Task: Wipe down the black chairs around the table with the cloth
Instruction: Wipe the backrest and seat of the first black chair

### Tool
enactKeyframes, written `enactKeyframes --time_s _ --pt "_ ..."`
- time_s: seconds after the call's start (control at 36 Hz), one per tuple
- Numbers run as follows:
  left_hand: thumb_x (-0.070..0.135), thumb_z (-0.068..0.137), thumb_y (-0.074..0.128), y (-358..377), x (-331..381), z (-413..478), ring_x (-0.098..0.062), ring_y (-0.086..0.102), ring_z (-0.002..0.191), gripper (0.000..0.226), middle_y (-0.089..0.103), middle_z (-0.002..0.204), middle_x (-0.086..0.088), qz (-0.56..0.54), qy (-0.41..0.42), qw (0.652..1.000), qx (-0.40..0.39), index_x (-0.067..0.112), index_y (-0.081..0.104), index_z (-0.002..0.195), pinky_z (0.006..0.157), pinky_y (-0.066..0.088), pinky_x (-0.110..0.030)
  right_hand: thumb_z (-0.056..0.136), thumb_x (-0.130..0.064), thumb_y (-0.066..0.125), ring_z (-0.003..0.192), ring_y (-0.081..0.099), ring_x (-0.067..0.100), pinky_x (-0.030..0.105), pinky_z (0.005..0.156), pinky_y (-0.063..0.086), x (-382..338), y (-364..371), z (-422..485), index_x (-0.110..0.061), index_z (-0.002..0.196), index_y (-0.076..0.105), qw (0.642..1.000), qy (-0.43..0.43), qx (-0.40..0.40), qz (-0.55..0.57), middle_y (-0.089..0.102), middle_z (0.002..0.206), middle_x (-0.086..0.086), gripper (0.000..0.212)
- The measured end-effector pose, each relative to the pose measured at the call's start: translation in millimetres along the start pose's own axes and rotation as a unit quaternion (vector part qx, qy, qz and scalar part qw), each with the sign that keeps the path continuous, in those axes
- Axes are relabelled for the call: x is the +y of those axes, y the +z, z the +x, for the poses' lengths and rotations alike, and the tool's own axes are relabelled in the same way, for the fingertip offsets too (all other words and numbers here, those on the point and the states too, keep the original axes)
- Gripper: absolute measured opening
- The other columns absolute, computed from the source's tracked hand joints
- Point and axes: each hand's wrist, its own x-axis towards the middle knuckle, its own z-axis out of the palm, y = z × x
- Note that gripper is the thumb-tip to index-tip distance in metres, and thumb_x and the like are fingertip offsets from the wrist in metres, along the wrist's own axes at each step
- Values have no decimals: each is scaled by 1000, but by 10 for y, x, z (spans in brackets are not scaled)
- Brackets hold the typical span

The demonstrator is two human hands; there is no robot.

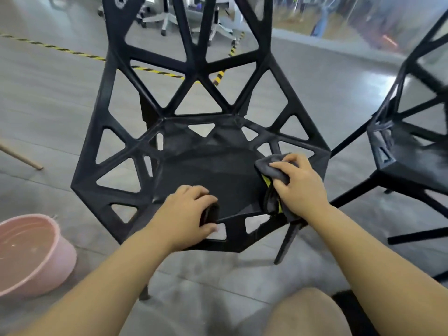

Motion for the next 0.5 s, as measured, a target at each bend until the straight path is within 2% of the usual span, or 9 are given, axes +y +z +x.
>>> enactKeyframes --time_s 0.06,0.11,0.22,0.36,0.42,0.44,0.47,0.5 --pt "50 86 55 60 90 106 -22 17 140 69 21 152 5 40 -8 997 -60 32 26 146 114 21 -40 88 -23 60 100 58 28 41 79 50 116 21 96 -22 117 66 997 33 -56 -36 49 123 1 30" --pt "36 90 52 110 124 156 -26 8 143 71 10 156 1 80 -23 992 -95 31 13 149 116 13 -45 92 -30 51 106 54 29 42 87 47 148 46 150 -28 122 61 988 66 -126 -66 41 130 -2 32" --pt "14 90 46 110 118 144 -24 11 144 72 9 157 4 103 -20 990 -89 31 11 150 116 15 -43 94 -33 43 114 48 30 41 92 42 92 80 158 -31 128 55 976 79 -168 -115 31 143 -1 35" --pt "8 88 45 42 139 87 -25 15 143 73 11 156 4 125 1 987 -106 28 12 150 115 18 -43 93 -31 45 106 52 28 44 89 44 57 74 74 -30 122 59 979 70 -160 -102 38 133 -2 33" --pt "7 86 48 21 140 14 -25 22 141 73 16 155 3 117 5 988 -98 27 18 149 114 23 -43 92 -31 45 103 53 27 39 82 46 17 68 8 -30 122 59 981 67 -151 -102 41 130 -3 33" --pt "8 80 57 17 130 -39 -28 32 136 74 26 152 0 115 26 990 -72 25 28 147 110 31 -45 92 -32 46 102 54 27 37 78 46 -7 64 -31 -30 122 60 982 66 -146 -103 41 129 -3 33" --pt "8 67 70 25 104 -88 -31 48 125 77 42 143 -5 129 61 989 -38 22 44 139 100 43 -49 92 -32 46 101 54 26 35 76 46 -31 63 -79 -30 121 60 982 64 -142 -102 42 128 -3 32" --pt "7 48 80 50 63 -142 -33 62 107 81 58 127 -7 143 81 986 -14 19 59 125 83 54 -50 92 -32 46 100 54 26 35 74 45 -60 61 -131 -30 120 61 983 62 -139 -100 43 127 -3 32"
